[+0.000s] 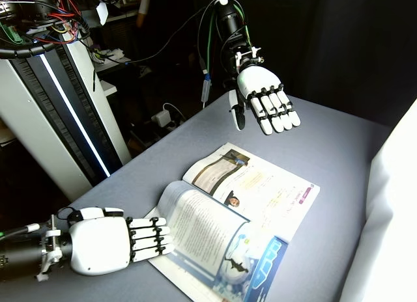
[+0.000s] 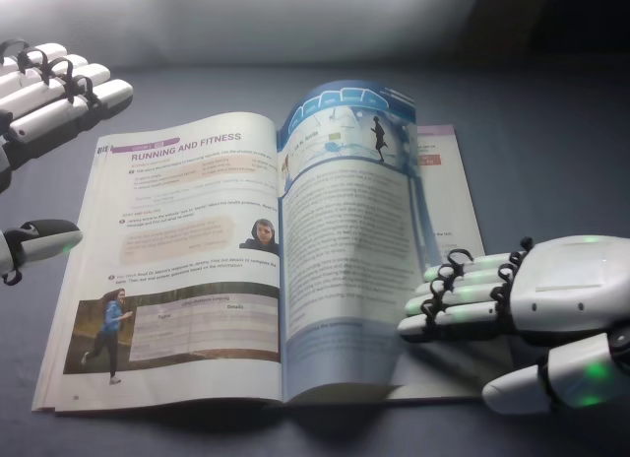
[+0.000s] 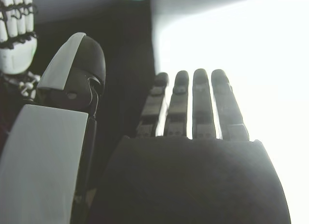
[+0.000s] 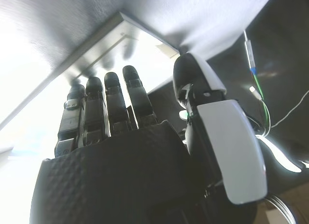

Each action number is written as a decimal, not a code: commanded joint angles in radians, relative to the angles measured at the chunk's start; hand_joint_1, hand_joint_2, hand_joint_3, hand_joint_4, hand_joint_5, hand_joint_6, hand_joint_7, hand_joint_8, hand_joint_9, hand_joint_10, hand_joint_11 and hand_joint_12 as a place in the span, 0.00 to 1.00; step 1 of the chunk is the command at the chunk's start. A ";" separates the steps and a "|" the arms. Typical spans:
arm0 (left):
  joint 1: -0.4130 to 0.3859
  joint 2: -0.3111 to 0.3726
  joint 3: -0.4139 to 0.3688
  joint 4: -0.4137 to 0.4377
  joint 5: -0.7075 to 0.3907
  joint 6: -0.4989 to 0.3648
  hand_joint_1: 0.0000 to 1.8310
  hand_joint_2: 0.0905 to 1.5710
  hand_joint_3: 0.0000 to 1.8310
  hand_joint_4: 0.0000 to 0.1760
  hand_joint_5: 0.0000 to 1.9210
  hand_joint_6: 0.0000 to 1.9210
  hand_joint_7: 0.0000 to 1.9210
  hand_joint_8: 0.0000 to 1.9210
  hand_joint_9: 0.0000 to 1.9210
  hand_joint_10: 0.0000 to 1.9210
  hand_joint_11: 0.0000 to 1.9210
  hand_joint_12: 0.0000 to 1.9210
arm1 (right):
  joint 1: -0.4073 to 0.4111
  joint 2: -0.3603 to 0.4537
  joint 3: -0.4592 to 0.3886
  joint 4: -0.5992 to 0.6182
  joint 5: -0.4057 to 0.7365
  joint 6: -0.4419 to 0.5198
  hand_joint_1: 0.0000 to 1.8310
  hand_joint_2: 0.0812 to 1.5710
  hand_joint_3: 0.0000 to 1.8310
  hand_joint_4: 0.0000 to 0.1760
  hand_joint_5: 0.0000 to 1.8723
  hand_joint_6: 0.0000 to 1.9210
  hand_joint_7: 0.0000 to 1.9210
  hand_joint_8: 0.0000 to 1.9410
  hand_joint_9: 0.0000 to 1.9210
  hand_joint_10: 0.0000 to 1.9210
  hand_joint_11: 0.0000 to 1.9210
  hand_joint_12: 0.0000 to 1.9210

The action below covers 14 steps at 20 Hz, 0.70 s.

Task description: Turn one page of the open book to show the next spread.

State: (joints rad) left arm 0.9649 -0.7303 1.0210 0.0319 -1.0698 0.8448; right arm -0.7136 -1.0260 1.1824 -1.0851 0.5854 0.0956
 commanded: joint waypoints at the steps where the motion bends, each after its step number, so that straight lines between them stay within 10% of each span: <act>1: -0.003 0.014 -0.003 -0.035 -0.128 0.007 0.27 0.83 0.00 0.05 0.00 0.00 0.00 0.00 0.00 0.00 0.00 0.00 | 0.003 -0.016 0.005 0.041 0.058 -0.007 0.00 0.91 0.02 0.00 0.01 0.00 0.00 0.00 0.00 0.00 0.00 0.00; 14: 0.019 0.018 -0.009 -0.067 -0.156 0.019 0.33 0.87 0.00 0.14 0.00 0.00 0.00 0.00 0.00 0.00 0.00 0.00 | 0.084 -0.196 0.098 0.225 0.168 -0.185 0.12 0.99 0.01 0.00 0.02 0.00 0.00 0.00 0.00 0.00 0.00 0.00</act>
State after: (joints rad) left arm 0.9913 -0.7204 1.0115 -0.0093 -1.1049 0.8608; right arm -0.6388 -1.2217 1.2827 -0.9070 0.6514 -0.0883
